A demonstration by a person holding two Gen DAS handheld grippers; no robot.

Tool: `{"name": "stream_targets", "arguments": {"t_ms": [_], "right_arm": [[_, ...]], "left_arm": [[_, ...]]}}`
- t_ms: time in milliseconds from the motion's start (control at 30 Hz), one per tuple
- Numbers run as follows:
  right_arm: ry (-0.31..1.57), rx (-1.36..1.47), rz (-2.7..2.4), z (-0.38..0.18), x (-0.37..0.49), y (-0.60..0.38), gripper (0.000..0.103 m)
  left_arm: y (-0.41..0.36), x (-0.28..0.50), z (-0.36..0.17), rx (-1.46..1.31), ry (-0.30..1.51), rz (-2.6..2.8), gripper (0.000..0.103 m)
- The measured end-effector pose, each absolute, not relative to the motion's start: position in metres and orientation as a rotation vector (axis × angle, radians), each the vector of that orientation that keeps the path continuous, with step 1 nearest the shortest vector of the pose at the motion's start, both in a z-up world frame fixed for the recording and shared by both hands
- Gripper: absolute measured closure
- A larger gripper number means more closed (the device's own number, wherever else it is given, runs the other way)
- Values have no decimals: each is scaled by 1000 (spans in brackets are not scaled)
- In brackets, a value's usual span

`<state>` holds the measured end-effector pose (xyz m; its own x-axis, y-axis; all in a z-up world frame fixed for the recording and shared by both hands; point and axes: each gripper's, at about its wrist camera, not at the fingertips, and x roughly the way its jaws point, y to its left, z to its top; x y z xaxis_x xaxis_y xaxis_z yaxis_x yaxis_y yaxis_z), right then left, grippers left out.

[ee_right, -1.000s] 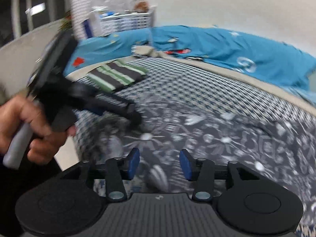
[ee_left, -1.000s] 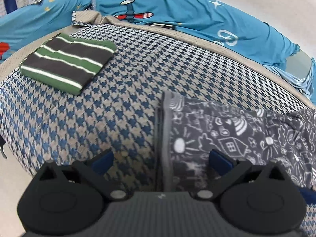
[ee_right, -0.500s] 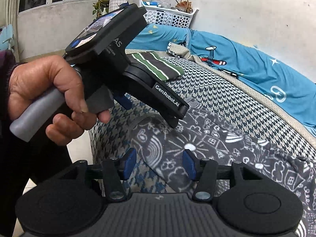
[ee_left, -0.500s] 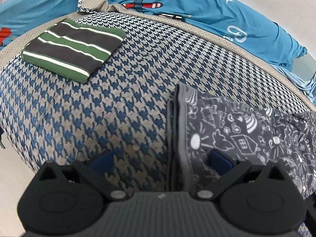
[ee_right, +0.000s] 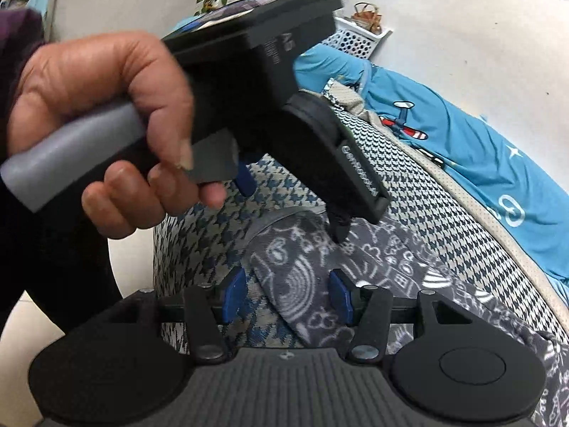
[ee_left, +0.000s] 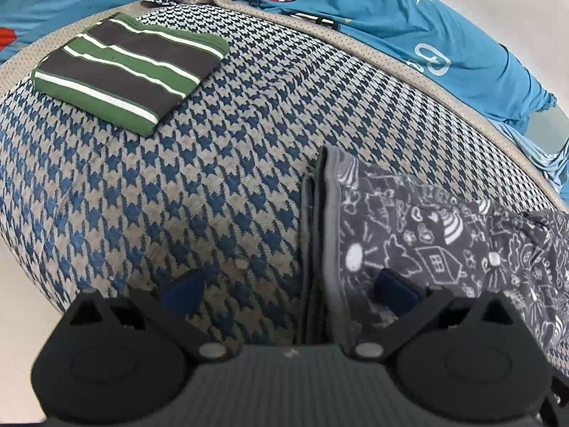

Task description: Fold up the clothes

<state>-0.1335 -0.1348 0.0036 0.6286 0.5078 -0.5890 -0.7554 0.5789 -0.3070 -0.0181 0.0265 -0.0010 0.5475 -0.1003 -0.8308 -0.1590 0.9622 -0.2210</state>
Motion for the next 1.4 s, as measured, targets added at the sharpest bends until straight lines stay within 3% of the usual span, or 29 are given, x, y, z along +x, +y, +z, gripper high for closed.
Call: {"name": "stream_targets", "arguments": {"t_ms": [500, 767, 1000, 1333, 1400], "right_arm": [[443, -656, 729, -20, -123, -125, 51], [411, -611, 684, -10, -126, -133, 83], [395, -483, 662, 19, -125, -155, 86], [425, -359, 667, 39, -130, -178, 86], [431, -362, 673, 37, -130, -177, 86]], "left_arm": [[29, -15, -5, -290, 1008, 33, 0], [46, -13, -2, -553, 1020, -86, 0], [58, -3, -7, -746, 1066, -165, 0], [49, 29, -12, -759, 1132, -226, 0], [47, 37, -11, -761, 1125, -238, 5]]}}
